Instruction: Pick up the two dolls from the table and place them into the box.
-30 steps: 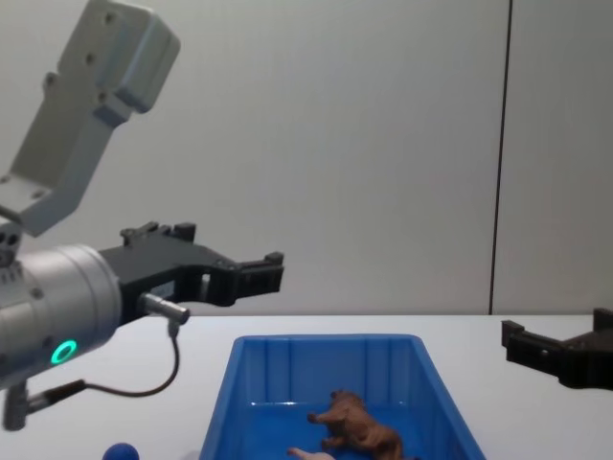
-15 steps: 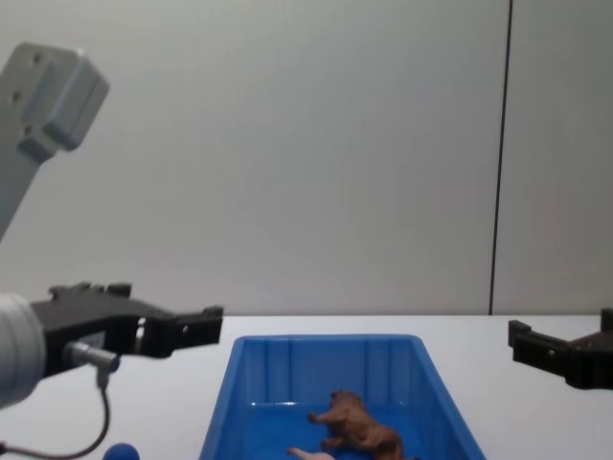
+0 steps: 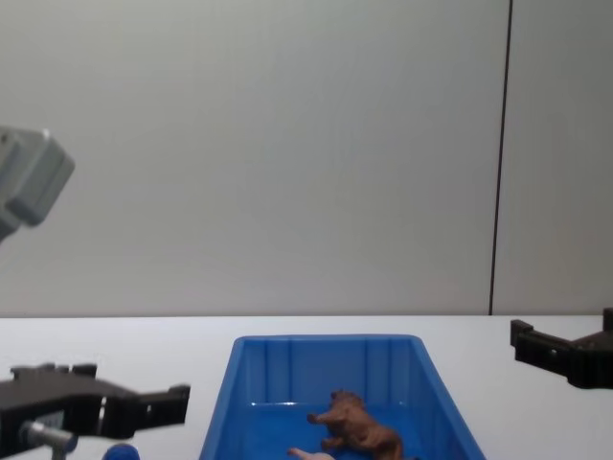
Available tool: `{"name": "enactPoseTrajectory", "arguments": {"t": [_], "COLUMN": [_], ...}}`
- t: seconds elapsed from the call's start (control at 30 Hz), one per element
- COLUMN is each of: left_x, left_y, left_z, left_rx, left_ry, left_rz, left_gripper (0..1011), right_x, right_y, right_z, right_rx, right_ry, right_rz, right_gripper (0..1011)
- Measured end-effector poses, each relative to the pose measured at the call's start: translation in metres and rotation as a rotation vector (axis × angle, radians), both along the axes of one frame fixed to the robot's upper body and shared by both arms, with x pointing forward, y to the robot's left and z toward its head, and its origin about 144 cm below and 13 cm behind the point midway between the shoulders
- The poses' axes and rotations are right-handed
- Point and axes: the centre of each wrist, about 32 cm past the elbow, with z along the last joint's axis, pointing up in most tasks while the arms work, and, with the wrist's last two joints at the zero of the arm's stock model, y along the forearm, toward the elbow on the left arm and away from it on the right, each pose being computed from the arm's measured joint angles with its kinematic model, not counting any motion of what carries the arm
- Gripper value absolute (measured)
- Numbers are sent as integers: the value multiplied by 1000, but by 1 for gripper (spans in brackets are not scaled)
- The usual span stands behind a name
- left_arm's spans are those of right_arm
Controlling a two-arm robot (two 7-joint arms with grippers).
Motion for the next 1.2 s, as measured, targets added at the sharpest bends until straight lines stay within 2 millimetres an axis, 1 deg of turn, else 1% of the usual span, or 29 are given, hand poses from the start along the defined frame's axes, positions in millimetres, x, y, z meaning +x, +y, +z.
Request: {"name": "enactPoseTrajectory", "arguments": {"t": [0.33,0.5,0.57,0.7,0.77,0.87,0.9,0.93,1.03,1.07,1.1,1.2], "left_x": [2,5,7,11,13,17,17,19,21,22,23,24], "left_y": [9,13,15,17,18,20,20,21,22,23,23,24], "left_z": [-16,-21,-23,-26,-27,-30,-30,-32,-33,-35,-36,-37], "left_rx": [0,5,9,16,19,24,24,25,26,27,27,26], "left_ry": [62,75,80,84,86,89,89,92,93,94,95,97], "left_rz": [-2,-4,-3,-5,-7,-11,-11,-12,-15,-15,-18,-20], "left_gripper": [1001,1002,981,871,838,730,730,672,618,547,506,425], "right_x": [0,0,0,0,0,0,0,0,0,0,0,0], "right_y": [0,0,0,0,0,0,0,0,0,0,0,0], "right_z": [0,0,0,0,0,0,0,0,0,0,0,0], "right_rx": [0,0,0,0,0,0,0,0,0,0,0,0], "right_ry": [0,1,1,1,1,1,1,1,1,1,1,1], "right_rz": [-1,-1,-1,-1,-1,-1,-1,-1,-1,-1,-1,-1], "right_gripper": [1001,1001,1001,1001,1001,1001,1001,1001,1001,1001,1001,1001]}}
